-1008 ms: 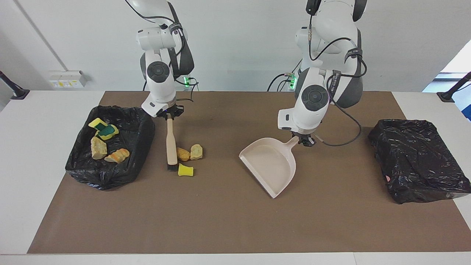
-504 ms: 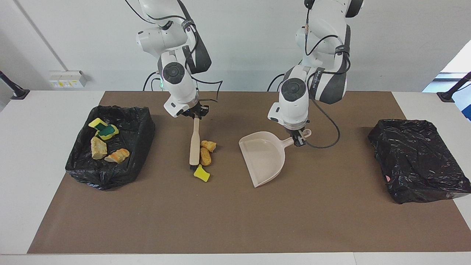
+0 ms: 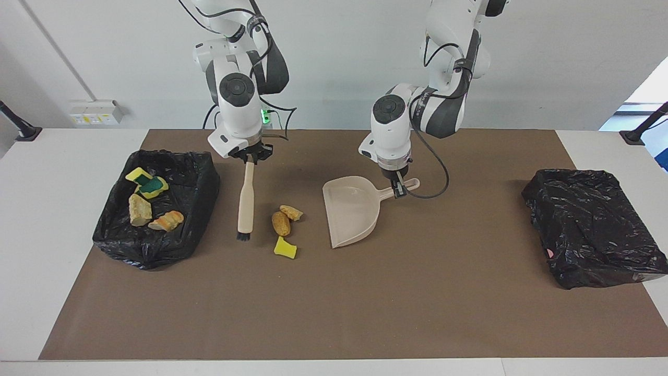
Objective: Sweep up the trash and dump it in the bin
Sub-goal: 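Sweep the bread pieces with the right gripper's brush into the dustpan, then sweep the yellow sponge into the dustpan with the right gripper's brush, then carry the dustpan with the left gripper to the nearby bag and tip it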
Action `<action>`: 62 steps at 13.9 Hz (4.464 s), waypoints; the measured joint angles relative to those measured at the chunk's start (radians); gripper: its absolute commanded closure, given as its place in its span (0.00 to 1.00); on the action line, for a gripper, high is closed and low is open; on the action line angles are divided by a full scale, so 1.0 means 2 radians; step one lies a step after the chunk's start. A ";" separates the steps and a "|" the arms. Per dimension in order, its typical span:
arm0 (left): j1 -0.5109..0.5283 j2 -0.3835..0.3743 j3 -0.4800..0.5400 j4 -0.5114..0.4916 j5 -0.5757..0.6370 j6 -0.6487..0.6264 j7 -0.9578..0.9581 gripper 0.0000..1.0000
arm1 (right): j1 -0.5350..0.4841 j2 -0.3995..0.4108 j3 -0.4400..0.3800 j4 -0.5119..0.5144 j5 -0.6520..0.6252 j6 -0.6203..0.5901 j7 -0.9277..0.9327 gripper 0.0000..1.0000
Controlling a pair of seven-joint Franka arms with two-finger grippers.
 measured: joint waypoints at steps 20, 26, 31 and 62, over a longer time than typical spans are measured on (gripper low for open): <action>0.004 -0.007 0.004 -0.046 -0.007 0.061 -0.020 1.00 | 0.110 0.036 0.006 -0.006 0.308 0.063 -0.045 1.00; 0.025 -0.007 0.006 -0.036 -0.022 0.064 -0.009 1.00 | 0.048 0.014 -0.007 0.045 0.114 0.031 -0.047 1.00; 0.048 0.013 0.007 0.037 -0.022 -0.042 0.016 1.00 | 0.001 0.063 -0.008 0.082 -0.031 0.025 -0.151 1.00; 0.131 -0.010 0.009 0.028 -0.085 0.000 0.142 1.00 | 0.082 -0.041 0.010 0.067 0.215 -0.093 0.021 1.00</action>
